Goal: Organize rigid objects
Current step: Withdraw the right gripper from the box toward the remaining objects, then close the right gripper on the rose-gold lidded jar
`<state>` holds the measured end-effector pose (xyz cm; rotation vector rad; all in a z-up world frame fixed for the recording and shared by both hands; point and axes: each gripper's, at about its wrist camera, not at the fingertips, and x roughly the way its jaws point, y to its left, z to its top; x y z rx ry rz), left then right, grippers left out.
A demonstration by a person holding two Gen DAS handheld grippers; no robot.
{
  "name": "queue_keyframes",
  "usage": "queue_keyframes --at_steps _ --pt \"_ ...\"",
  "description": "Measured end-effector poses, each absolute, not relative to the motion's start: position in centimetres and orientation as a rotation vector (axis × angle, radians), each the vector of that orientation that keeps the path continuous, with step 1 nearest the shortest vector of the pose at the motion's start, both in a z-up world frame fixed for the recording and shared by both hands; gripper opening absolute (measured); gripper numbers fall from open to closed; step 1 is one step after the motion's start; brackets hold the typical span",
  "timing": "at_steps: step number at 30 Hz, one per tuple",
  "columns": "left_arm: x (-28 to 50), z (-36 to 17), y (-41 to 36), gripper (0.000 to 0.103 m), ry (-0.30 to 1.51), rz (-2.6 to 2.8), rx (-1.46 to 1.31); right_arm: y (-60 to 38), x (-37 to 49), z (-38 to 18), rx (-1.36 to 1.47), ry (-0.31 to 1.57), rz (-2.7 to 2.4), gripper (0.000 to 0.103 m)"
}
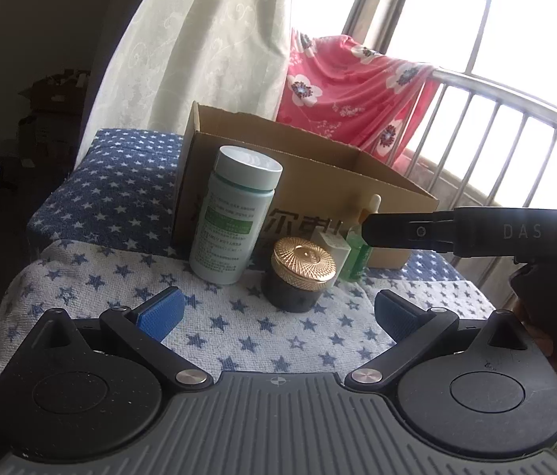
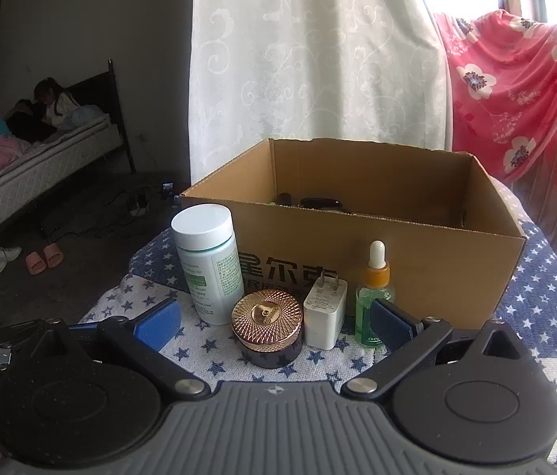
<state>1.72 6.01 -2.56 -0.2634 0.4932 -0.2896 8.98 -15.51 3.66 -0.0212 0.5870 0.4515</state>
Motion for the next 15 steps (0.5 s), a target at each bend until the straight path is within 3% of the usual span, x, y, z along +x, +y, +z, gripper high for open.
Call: queue_keyframes --at_steps 15 --pt "2.6 -2.4 3.0 0.103 0.483 -0.278 -0.153 -18.8 8.4 3.4 0.088 0.480 0.447 0.103"
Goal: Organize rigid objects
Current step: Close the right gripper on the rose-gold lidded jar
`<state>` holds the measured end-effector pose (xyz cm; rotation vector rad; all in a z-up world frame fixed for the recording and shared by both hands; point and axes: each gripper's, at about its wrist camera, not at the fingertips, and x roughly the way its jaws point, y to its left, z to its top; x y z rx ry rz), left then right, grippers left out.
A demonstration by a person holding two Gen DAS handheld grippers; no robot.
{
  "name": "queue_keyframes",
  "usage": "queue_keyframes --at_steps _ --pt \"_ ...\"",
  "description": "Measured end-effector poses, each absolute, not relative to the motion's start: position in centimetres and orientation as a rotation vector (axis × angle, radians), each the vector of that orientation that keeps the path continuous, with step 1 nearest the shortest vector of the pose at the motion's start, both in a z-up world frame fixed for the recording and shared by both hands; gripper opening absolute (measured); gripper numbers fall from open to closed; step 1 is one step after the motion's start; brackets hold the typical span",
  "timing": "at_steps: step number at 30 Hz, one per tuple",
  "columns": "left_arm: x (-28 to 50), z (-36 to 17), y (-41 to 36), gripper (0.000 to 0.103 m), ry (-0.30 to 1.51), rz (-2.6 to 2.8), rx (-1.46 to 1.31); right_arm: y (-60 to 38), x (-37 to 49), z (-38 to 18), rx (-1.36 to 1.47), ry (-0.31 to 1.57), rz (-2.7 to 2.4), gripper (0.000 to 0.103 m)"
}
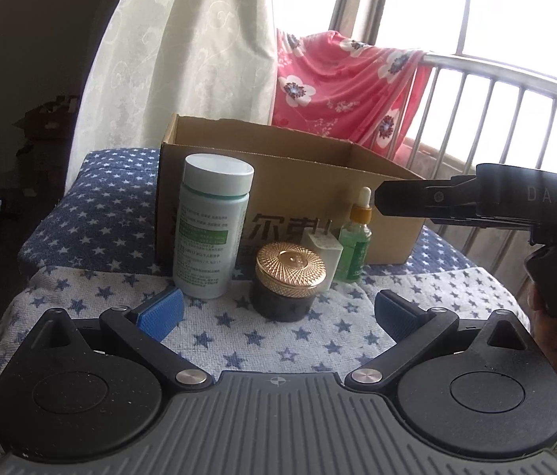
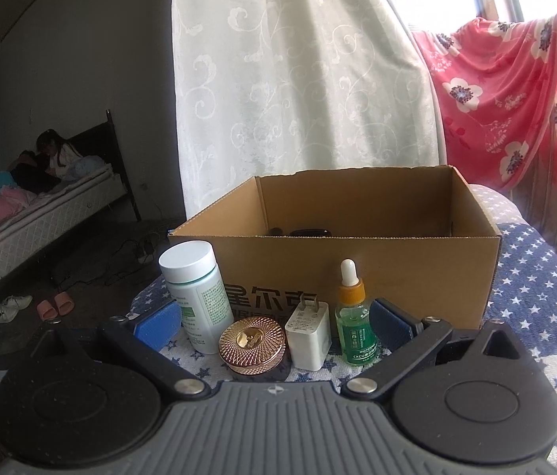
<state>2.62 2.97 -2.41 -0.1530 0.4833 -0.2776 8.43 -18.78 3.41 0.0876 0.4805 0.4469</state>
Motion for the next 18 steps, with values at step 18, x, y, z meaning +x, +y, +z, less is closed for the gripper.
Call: queue_keyframes --at_steps 18 --pt "3.8 -3.6 -1.1 0.098 0.437 -0.364 0.004 -20.6 9.5 1.0 0.264 0.527 0.524 0.084"
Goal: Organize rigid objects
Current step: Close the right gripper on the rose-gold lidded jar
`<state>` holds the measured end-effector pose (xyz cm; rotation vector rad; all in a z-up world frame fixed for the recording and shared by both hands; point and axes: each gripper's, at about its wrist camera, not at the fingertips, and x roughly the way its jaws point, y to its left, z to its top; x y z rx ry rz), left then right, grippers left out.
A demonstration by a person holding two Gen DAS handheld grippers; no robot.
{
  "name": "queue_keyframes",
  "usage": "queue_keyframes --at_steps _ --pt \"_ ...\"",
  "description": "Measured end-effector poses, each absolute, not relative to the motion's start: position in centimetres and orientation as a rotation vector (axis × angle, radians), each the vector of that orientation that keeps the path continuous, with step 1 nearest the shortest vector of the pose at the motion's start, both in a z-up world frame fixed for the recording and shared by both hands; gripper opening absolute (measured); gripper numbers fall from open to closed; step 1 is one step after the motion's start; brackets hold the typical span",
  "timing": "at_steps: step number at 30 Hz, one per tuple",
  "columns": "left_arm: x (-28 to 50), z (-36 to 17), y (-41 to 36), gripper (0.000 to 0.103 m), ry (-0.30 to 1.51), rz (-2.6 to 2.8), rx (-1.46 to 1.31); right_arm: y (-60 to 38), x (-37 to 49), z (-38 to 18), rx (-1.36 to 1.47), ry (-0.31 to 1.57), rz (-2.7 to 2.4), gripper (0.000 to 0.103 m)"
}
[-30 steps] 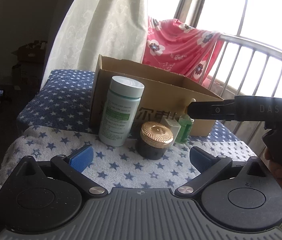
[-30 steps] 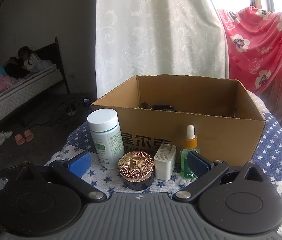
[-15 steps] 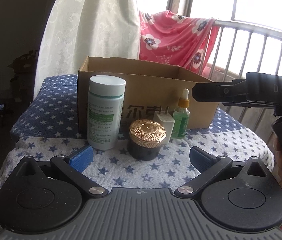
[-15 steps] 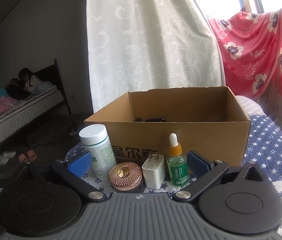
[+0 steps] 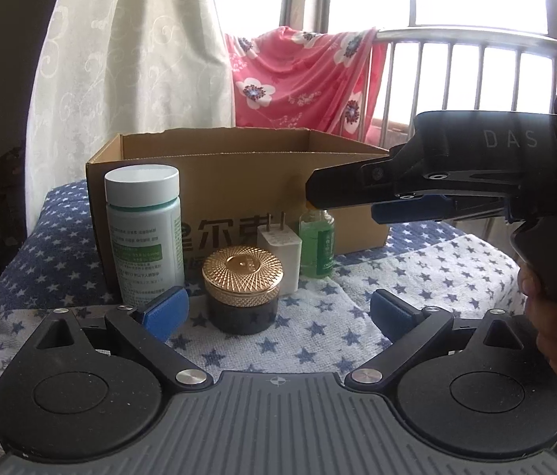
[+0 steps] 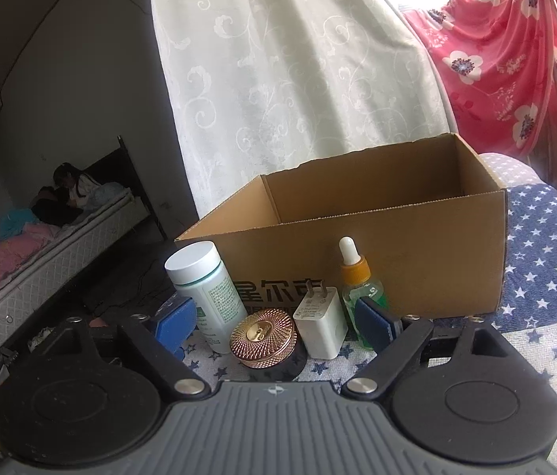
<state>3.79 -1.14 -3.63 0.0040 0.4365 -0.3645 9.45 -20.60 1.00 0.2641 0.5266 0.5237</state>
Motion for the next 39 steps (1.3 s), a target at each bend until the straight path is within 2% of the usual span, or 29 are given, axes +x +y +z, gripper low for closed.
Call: queue_keyframes --at_steps 2,5,14,19,24,31,39 --pt "4.3 -3.9 -1.5 0.094 0.451 -0.364 0.009 -20.7 9.9 0.4 0.298 0.552 0.547 0.076" --pt "5.0 -4.2 -1.9 0.082 0.470 -0.350 0.016 -20.5 10.5 -0.6 0.345 0.599 0.590 0.066" --pt "6.7 -5.2 -1.3 0.064 0.513 -0.324 -0.003 -19.3 12.4 -2.8 0.403 0.675 0.627 0.048" --pt "7.4 -5.4 -1.2 0.062 0.514 -0.307 -0.003 -19.3 13.5 -3.8 0.445 0.701 0.620 0.046" --pt "7.5 -5.4 -0.7 0.049 0.513 -0.278 -0.035 -19.7 14.0 -4.4 0.487 0.715 0.610 0.040" --pt "7.0 -5.2 -0.4 0.047 0.522 -0.280 -0.076 -19.8 13.5 -4.3 0.505 0.733 0.599 0.038" --pt "5.6 -4.6 -0.5 0.035 0.523 -0.320 -0.098 -19.8 12.3 -4.0 0.515 0.766 0.617 0.036"
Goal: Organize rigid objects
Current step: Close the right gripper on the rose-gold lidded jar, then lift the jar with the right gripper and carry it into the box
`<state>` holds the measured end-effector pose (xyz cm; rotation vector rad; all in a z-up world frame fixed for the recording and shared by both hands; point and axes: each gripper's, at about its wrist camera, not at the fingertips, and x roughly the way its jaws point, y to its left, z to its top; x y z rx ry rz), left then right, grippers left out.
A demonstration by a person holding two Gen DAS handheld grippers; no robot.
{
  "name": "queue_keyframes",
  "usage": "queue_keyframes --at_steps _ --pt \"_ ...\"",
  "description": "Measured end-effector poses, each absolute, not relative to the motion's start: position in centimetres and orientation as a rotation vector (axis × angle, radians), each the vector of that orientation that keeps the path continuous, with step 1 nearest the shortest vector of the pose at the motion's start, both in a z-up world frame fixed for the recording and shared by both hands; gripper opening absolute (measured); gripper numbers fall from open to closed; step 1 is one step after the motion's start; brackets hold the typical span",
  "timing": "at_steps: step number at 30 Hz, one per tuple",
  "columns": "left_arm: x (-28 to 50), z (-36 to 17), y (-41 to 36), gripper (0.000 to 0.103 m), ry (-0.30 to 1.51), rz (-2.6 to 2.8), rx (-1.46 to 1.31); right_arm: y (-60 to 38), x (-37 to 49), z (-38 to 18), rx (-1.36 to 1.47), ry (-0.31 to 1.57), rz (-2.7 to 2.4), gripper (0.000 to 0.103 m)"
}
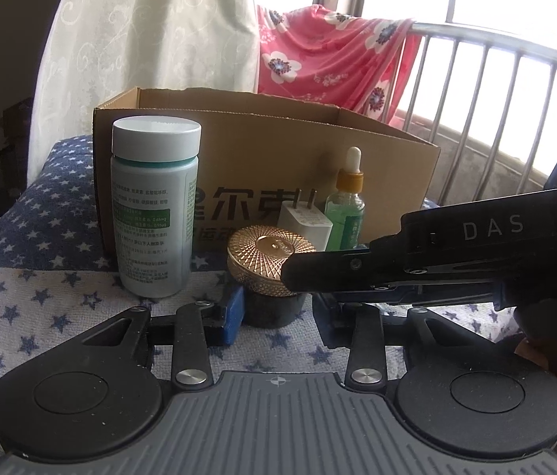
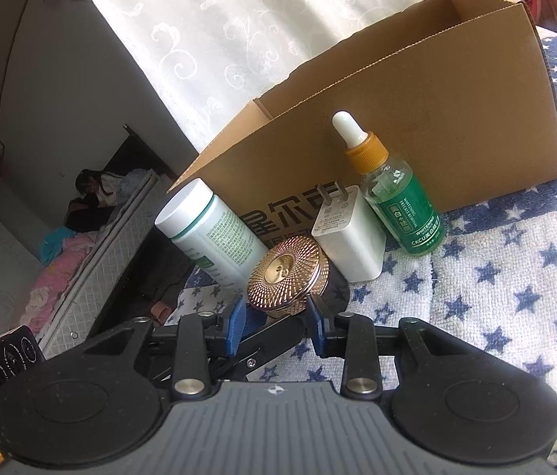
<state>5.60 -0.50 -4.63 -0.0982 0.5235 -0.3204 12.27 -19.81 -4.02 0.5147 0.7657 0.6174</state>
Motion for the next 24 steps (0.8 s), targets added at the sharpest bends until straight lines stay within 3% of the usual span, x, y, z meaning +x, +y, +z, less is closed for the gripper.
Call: queue_keyframes --at_steps 7,11,24 --pt "5.7 -4.3 -0.7 0.041 0.516 -0.318 -0.081 -20.7 12.4 -3.6 0.518 0.730 0.553 0.039" --pt "6.7 -4.6 -0.5 0.053 0.528 -0.315 -0.082 -20.8 13.5 -4.0 0.540 0.740 0.550 0.043" --pt "7.9 -5.3 -0.7 0.053 0.539 -0.303 -0.086 -20.3 14.7 -5.6 0.598 0.772 0.569 0.042"
